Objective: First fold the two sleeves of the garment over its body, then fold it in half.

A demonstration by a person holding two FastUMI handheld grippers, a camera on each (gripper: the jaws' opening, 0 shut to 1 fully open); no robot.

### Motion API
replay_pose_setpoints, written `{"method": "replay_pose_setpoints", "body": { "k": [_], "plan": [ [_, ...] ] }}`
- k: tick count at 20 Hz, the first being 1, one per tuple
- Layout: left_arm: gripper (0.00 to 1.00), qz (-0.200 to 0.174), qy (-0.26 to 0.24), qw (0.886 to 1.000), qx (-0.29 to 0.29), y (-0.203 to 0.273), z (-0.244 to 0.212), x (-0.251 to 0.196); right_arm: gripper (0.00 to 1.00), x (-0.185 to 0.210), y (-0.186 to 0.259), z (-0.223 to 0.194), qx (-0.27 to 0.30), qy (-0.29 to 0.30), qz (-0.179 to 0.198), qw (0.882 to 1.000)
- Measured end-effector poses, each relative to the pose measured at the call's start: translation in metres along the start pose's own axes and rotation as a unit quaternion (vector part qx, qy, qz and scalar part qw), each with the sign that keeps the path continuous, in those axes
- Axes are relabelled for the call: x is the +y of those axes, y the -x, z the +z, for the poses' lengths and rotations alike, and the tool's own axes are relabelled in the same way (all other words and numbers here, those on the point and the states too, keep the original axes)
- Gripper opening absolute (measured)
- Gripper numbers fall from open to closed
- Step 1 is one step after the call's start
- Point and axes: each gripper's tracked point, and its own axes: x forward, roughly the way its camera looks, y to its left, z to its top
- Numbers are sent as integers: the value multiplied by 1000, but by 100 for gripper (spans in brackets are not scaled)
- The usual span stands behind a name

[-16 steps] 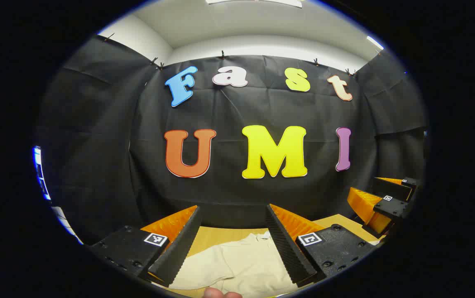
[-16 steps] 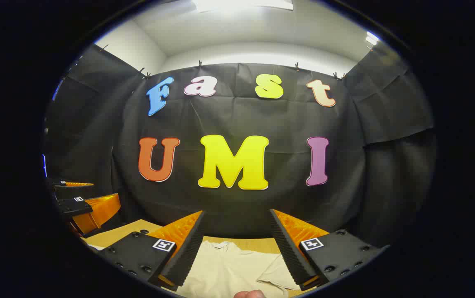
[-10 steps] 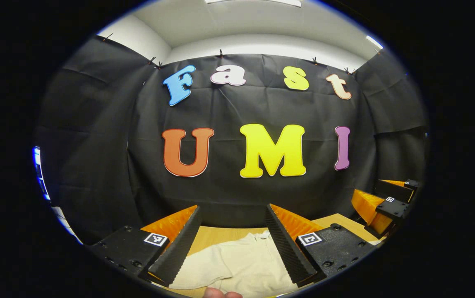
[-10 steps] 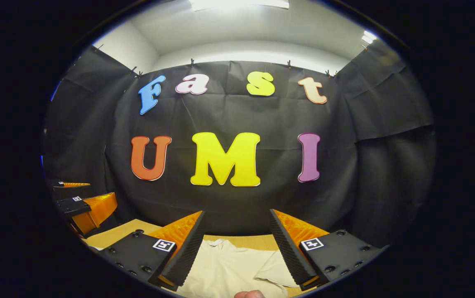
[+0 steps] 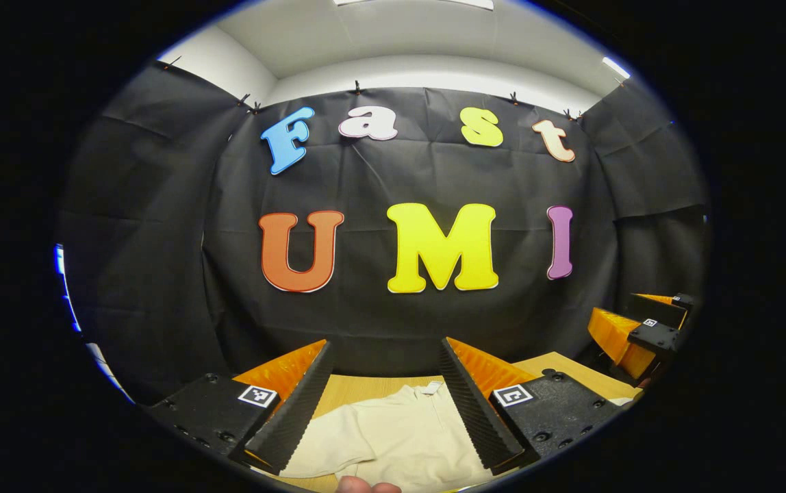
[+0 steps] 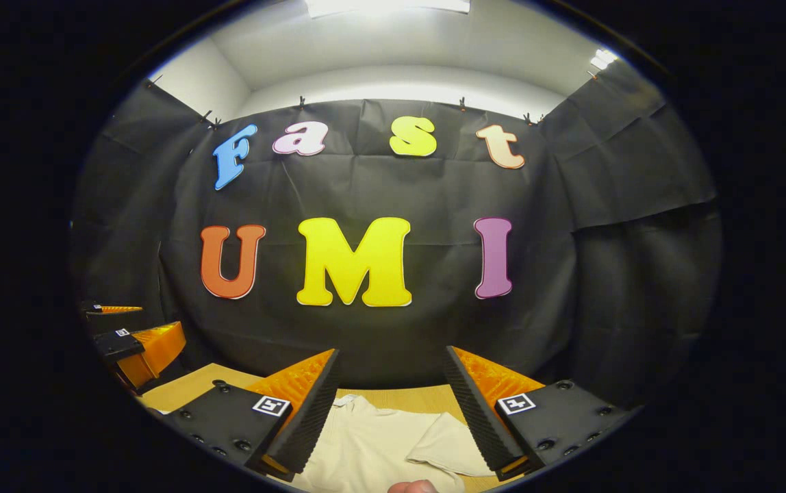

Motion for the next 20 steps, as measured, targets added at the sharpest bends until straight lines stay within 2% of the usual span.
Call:
{"method": "replay_pose_setpoints", "body": {
  "k": [7, 15, 17, 20],
  "plan": [
    [98, -3, -5, 1000, 8, -1, -9, -6, 93, -20, -6, -9, 6, 5, 9, 1000],
    [98, -20, -11, 999, 30, 4, -25, -22, 94, -123, -9, -30, 32, 29, -36, 998],
    [99, -30, -2, 999, 39, 5, -30, -33, 94, -152, -5, -51, 68, 34, -33, 997],
    [100, -42, -6, 998, 54, 7, -38, -47, 94, -205, 18, -107, 163, 27, -44, 985]
  ]
}}
